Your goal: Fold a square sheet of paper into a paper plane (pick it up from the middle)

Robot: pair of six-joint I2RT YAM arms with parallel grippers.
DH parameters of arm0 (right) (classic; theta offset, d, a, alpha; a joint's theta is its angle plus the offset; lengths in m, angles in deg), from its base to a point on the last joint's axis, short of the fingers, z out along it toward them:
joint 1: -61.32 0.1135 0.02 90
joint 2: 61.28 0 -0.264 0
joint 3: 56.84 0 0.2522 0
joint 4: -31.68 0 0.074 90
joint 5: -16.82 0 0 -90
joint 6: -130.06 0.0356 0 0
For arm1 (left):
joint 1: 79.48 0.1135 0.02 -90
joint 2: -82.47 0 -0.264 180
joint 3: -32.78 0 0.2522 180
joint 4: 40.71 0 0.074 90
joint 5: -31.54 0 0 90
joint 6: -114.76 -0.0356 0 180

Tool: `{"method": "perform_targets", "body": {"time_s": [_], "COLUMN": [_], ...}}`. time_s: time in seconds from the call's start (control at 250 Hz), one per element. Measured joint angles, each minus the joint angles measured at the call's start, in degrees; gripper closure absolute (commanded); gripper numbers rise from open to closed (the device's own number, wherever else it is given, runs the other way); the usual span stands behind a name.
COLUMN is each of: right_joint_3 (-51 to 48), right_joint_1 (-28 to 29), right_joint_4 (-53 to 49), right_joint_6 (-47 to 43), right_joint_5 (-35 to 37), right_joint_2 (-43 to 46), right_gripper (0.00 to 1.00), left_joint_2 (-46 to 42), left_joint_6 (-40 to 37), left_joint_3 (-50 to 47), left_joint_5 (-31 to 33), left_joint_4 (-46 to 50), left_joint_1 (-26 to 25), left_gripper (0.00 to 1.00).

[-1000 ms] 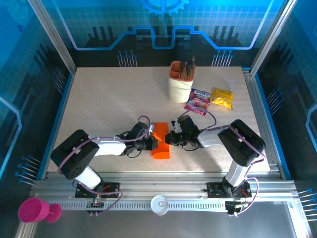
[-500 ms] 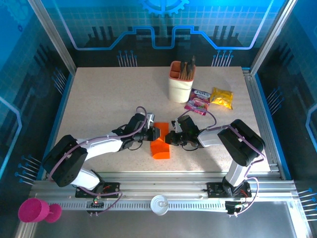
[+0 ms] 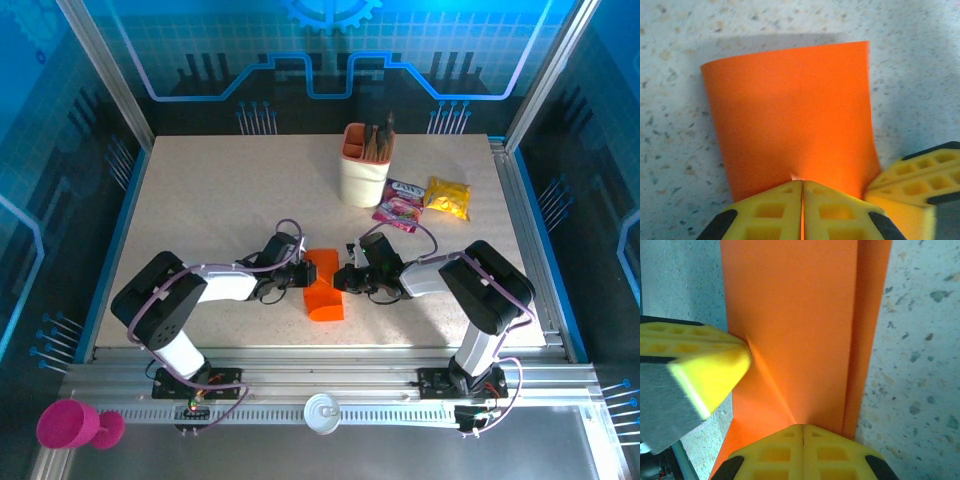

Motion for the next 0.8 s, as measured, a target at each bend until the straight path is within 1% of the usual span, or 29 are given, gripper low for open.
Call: {"method": "perform_targets", "body": {"time_s": [0.116,0.22,0.379,0.491,0.643,0.803], "right_joint_3": [-0.3,-0.4,-0.4,-0.5,-0.7,-0.7], "right_joint_1": [-0.1,-0.2,-0.2,-0.3,-0.3,-0.3], "right_joint_4": [0.7,0.8,0.9,1.2,1.4,1.6], "right_joint_6": [0.0,0.0,0.0,0.0,0.0,0.0], "right_joint_5": [-0.2,-0.4,-0.5,-0.6,-0.7,-0.8], "right_joint_2": [0.0,-0.1,-0.2,-0.2,-0.2,-0.3], "right_gripper": [1.0,1.0,1.0,1.0,1.0,1.0], "left_joint_2": [0.6,0.4,-3.1,-5.4,-5.6,-4.5], "left_joint_6": [1.0,1.5,1.7,1.4,0.8,-0.1], "left_joint_3": [-1.4,-1.9,-1.7,1.2,5.4,6.0], "left_joint_5": [0.4,0.5,0.5,0.5,0.3,0.3], "left_joint_4": [-3.1,-4.0,-1.2,1.3,2.1,2.2], "left_joint_1": [0.0,0.0,0.0,0.1,0.7,1.7], "left_gripper": [0.92,0.92,0.89,0.89,0.91,0.93]}}
